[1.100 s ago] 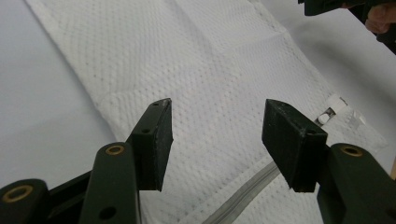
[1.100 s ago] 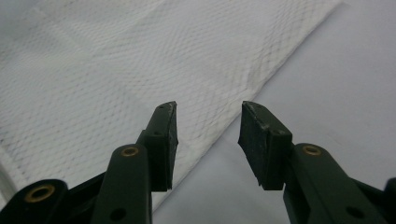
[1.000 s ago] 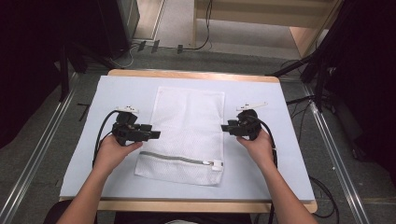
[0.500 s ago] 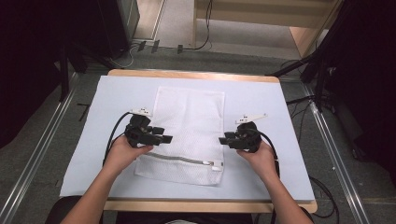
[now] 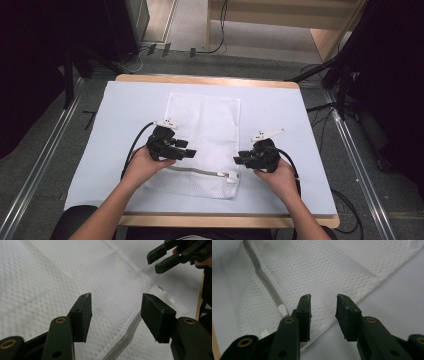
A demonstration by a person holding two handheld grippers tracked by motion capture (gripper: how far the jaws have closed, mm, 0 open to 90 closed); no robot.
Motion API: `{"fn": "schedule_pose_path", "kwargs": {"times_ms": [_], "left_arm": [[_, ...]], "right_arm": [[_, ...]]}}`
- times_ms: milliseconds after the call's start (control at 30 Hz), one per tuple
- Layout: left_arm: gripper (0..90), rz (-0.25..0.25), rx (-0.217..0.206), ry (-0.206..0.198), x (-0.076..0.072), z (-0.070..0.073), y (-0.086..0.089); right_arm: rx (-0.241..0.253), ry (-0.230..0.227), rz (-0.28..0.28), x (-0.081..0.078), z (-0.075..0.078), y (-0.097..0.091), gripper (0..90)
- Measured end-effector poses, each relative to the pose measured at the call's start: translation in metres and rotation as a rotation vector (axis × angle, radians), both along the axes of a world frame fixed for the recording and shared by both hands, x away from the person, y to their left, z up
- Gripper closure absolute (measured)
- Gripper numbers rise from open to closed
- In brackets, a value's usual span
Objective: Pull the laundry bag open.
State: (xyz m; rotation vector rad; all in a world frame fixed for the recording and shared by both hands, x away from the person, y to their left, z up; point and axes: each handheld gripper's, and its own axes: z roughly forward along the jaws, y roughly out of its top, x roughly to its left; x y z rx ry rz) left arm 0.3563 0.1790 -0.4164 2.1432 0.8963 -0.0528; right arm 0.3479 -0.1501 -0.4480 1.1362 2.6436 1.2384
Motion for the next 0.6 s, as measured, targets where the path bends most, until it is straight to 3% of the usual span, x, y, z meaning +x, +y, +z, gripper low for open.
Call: {"fn": "schedule_pose_path", "kwargs": {"times_ms": [367, 600], "left_arm": [[51.5, -0.040, -0.015, 0.020, -0.002, -0.006, -0.019], [57.1, -0.075, -0.008, 0.025, -0.004, -0.010, -0.032]], "right_arm": [[0.001, 0.011, 0.073, -0.009, -0.001, 0.009, 82.7], [-0.043, 0.048, 0.133, -0.015, -0.008, 0.015, 90.0]]}}
